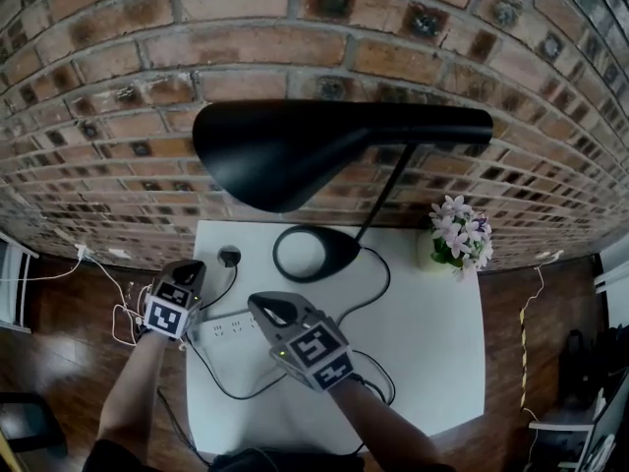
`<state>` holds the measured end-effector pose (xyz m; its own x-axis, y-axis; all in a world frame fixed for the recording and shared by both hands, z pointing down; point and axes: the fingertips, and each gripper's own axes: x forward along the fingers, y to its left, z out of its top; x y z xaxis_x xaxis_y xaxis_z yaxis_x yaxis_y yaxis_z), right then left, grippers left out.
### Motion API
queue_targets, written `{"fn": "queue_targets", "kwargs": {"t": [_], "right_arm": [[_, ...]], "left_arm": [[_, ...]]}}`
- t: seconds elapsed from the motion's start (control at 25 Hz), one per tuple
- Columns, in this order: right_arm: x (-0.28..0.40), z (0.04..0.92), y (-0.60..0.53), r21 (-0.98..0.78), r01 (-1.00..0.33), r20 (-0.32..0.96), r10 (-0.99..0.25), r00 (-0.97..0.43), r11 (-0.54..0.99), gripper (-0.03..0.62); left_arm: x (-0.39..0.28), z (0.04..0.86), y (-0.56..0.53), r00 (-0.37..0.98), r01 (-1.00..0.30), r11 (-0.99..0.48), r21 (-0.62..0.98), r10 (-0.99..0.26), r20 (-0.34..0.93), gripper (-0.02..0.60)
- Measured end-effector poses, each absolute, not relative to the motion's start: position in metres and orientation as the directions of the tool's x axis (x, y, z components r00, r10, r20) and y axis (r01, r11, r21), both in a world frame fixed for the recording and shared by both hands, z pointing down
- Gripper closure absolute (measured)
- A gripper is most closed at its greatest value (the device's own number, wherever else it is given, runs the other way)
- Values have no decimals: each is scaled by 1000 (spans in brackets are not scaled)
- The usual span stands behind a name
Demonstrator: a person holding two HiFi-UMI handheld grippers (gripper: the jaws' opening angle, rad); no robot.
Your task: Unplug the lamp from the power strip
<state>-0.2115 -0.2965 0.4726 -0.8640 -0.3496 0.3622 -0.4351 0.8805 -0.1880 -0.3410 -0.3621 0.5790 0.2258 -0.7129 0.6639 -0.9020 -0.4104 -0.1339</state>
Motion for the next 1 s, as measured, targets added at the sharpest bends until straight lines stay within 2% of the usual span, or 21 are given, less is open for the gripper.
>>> {"fn": "queue_targets", "kwargs": {"t": [0.44, 0.64, 1.0], "right_arm": [[-236, 457, -263, -213, -368, 356, -278, -892, 905, 592], [-246, 453, -250, -210, -355, 351, -268, -897, 911, 592], [-268, 433, -220, -216, -324, 307, -251, -918, 921, 592]], "left_arm": [[-353, 549, -316, 299, -910, -414, -28, -702, 646, 591], [-360, 541, -291, 291, -902, -428, -60, -705, 646, 591], [-394, 510, -252, 237, -954, -300, -7, -769, 594, 589]]}}
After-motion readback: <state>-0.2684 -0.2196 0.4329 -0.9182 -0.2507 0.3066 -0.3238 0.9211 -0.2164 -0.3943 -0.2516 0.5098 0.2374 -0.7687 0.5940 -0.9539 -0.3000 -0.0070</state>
